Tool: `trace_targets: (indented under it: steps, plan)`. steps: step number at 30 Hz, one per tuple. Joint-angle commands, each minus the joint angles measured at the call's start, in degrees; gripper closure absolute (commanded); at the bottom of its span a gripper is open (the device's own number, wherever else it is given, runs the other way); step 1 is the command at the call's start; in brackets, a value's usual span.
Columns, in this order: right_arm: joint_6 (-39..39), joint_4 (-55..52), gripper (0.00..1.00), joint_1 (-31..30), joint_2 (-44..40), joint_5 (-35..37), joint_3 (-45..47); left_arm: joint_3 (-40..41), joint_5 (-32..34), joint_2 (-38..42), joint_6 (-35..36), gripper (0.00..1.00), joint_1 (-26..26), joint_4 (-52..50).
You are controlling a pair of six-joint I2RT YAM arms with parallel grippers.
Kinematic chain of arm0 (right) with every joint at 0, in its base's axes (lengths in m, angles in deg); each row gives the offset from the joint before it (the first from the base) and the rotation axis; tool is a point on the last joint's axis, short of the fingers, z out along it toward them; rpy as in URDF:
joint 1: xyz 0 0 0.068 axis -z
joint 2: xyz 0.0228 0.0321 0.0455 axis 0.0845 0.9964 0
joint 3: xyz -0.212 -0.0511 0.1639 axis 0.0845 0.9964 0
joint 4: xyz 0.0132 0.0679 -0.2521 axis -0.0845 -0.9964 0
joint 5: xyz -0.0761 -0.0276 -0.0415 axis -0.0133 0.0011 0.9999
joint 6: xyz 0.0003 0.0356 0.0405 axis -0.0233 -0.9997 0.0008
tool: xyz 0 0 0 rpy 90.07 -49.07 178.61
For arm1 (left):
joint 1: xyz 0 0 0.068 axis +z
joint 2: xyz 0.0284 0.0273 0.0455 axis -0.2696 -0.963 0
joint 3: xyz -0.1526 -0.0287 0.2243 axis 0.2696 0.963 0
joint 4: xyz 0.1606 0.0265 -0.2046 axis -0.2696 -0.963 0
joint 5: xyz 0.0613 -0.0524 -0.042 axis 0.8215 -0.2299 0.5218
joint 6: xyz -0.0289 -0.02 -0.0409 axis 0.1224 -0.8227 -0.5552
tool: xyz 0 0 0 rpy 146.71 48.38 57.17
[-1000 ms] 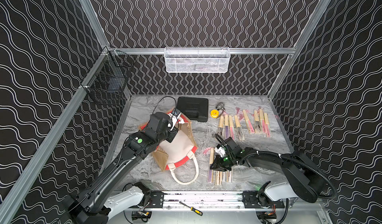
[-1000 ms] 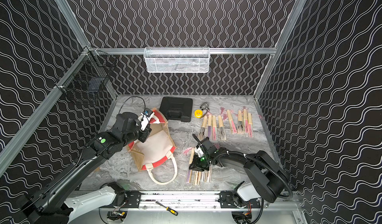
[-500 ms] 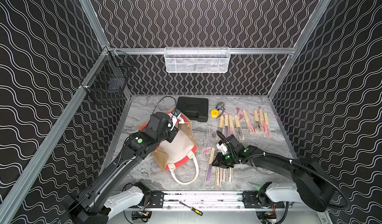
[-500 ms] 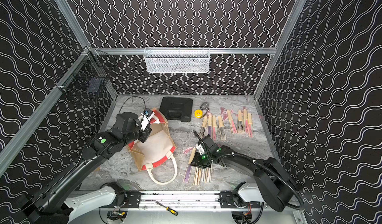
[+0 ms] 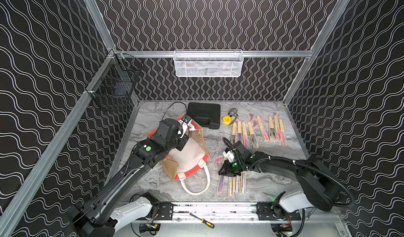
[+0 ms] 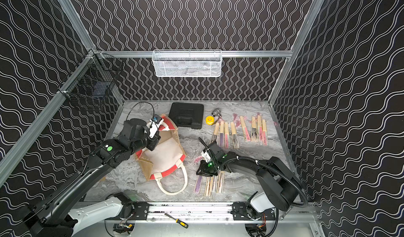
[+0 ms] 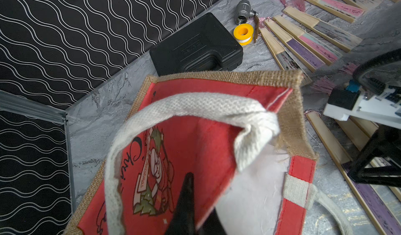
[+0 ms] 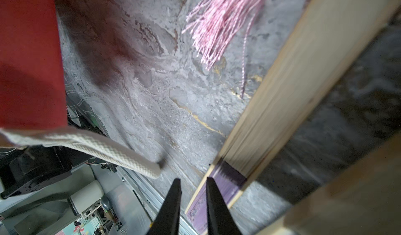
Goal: Take out the folding fans from the tote bags
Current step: Adjust the folding fan at the center of the board.
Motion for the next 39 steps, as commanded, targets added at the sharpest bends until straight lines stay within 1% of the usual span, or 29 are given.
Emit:
trace_targets:
  steps: [1,4,12,17,21,32,34,37,39]
  plan:
    - [0.41,0.77,0.77,-0.45,1.07,0.28,-0.96,0.08,-0.03,-0.16,-0.17,1.00,0.06,0.67]
    - [1.28,-0.35,0.77,-1.05,2.27,0.86,-1.67,0.22,0.05,-0.10,-0.13,1.00,0.04,0.73]
    - [3.27,-4.84,0.77,-1.26,2.20,6.04,-1.26,0.21,-0.03,-0.13,-0.13,1.00,0.07,0.73]
    - [3.57,-5.61,0.77,-1.25,0.81,6.76,0.14,0.13,-0.21,-0.21,-0.13,1.00,0.08,0.59]
    - [4.20,-7.52,0.77,-1.30,-0.53,8.86,0.34,0.09,-0.25,-0.29,-0.13,1.00,0.04,0.59]
    - [5.85,-13.39,0.77,-1.25,-3.89,13.04,-1.72,0.30,-0.17,-0.21,-0.17,1.00,0.06,0.70]
    - [5.99,-13.42,0.77,-1.25,-6.16,12.37,-2.20,0.21,-0.08,-0.27,-0.12,1.00,0.05,0.67]
    - [7.08,-11.45,0.75,-1.35,-10.12,8.20,-1.90,0.24,0.01,-0.36,-0.13,1.00,0.08,0.57]
    - [8.96,-12.32,0.75,-1.42,-11.59,6.67,-1.87,0.20,0.03,-0.39,-0.05,1.00,0.03,0.66]
